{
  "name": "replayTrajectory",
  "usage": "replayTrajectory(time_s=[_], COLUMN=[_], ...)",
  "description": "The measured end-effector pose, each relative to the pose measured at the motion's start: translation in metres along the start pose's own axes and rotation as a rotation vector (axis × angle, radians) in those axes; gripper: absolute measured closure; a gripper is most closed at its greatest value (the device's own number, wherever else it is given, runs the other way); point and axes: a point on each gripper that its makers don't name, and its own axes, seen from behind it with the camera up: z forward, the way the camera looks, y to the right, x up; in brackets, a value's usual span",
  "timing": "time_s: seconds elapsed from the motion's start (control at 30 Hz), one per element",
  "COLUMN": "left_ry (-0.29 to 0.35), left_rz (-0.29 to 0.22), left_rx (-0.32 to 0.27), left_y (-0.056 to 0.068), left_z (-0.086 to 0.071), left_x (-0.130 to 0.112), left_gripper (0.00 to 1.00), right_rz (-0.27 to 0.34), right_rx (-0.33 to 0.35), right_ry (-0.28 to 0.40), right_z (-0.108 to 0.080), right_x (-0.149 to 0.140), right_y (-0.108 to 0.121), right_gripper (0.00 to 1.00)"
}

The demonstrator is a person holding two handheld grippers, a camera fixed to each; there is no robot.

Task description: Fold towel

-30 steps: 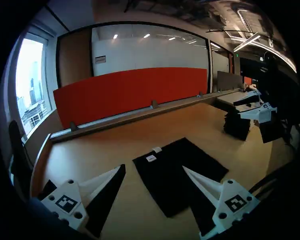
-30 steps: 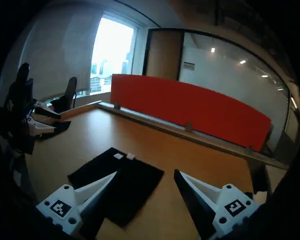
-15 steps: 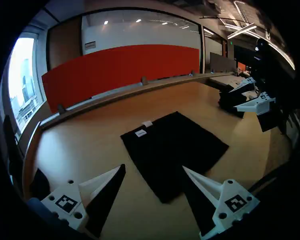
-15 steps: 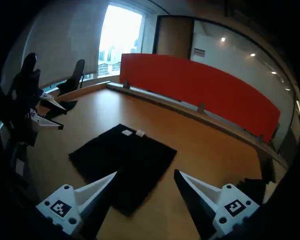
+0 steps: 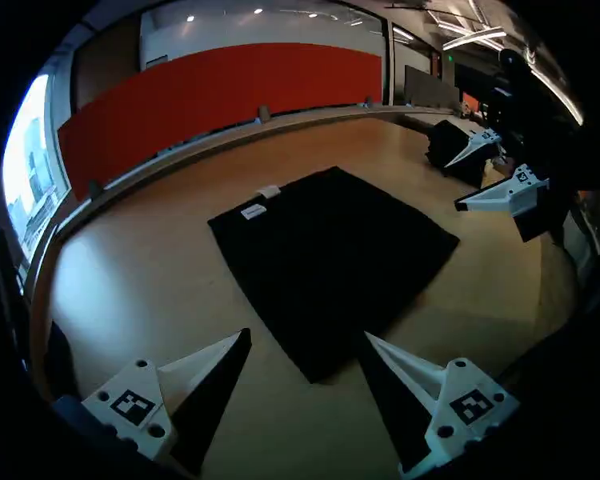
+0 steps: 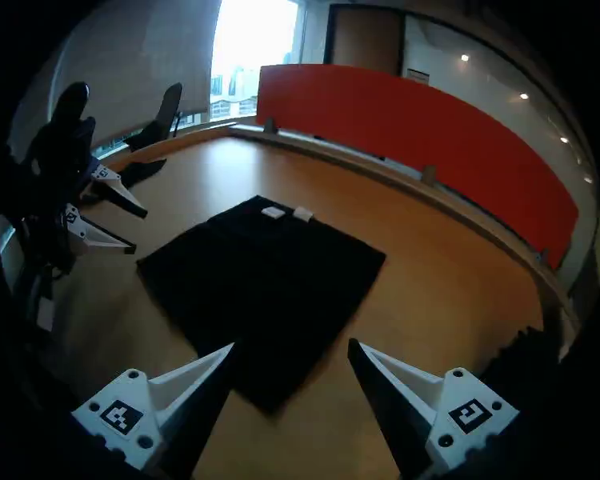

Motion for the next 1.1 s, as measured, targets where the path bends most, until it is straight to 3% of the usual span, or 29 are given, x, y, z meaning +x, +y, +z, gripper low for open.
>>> replayTrajectory(time_s=[0.47,0.87,1.1], left_ry=[-0.093,-0.136,-0.145], left_rz=[0.000,0.005,0.007], left_rx=[-0.045,-0.066,-0.070], left_y=[0.009,0.013,0.015], left_z=[0.026,0.032,0.032], left_x=[-0.033,-0.044,-0.043], left_gripper=[0.06,0.06,0.12], right_rz=[-0.012,-0.024,-0.014], right_rx=[0.058,0.087,0.116], right_ry=[-0.110,-0.144,-0.159], right_z=[0.021,0.026,0.025], right_x=[-0.052,-0.064,-0.068], right_y=[-0.014,-0.017,-0.022], right_gripper=[0.00,0.02,0.07])
